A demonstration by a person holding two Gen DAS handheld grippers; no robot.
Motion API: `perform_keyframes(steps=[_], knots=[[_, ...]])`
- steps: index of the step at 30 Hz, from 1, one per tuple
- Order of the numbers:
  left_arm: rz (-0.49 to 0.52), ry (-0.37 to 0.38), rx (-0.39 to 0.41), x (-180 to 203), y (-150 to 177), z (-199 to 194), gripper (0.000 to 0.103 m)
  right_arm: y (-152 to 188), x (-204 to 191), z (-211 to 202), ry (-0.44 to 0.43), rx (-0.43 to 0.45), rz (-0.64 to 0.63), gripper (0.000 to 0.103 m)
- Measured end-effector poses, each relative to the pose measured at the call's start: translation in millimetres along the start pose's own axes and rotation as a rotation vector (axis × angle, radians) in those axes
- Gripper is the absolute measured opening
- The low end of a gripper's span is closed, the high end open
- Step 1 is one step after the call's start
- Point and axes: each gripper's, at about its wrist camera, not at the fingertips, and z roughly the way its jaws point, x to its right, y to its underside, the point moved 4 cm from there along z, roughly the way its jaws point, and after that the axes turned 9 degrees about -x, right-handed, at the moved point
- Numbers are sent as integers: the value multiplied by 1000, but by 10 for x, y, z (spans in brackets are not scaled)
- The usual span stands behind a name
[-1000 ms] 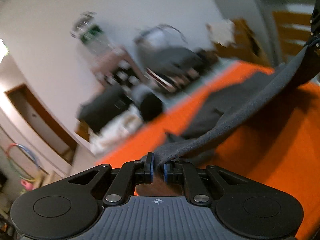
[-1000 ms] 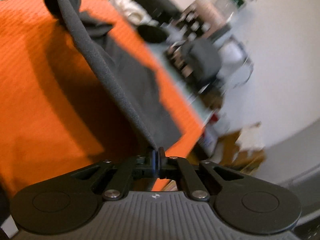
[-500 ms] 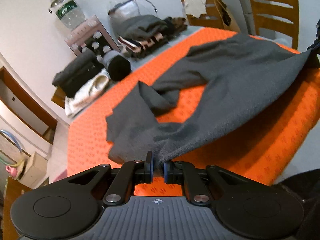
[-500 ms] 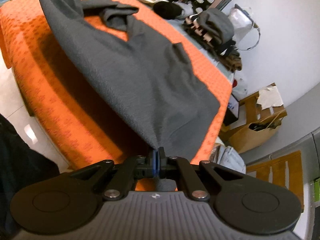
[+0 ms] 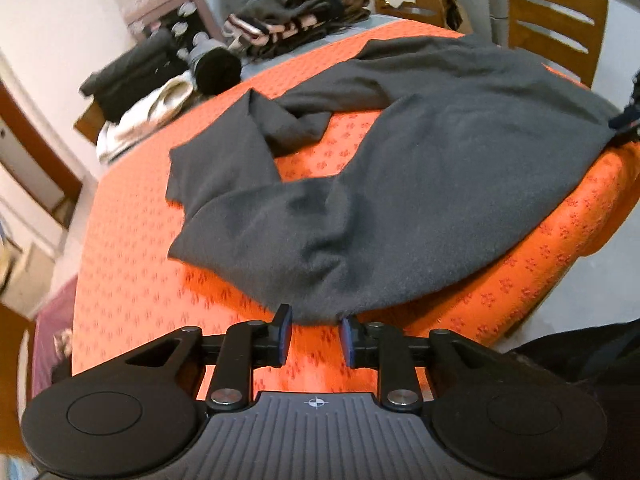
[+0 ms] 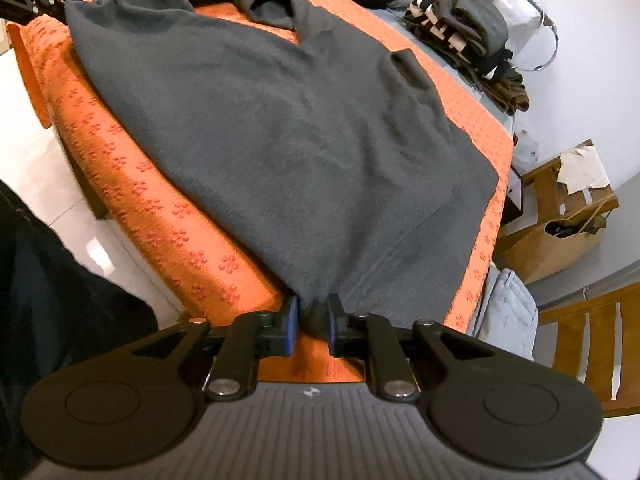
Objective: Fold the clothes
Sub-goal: 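Lay the grey garment flat on the orange cloth and open both grippers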
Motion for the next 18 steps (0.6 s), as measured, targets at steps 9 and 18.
perform_keyframes(steps=[9, 18], knots=[[-258, 0, 110, -556, -22, -449, 46, -275, 203, -636, -176, 111, 68, 27], [-206, -128, 106, -838, -193, -266, 54, -840, 316, -678, -278, 254, 69, 27]])
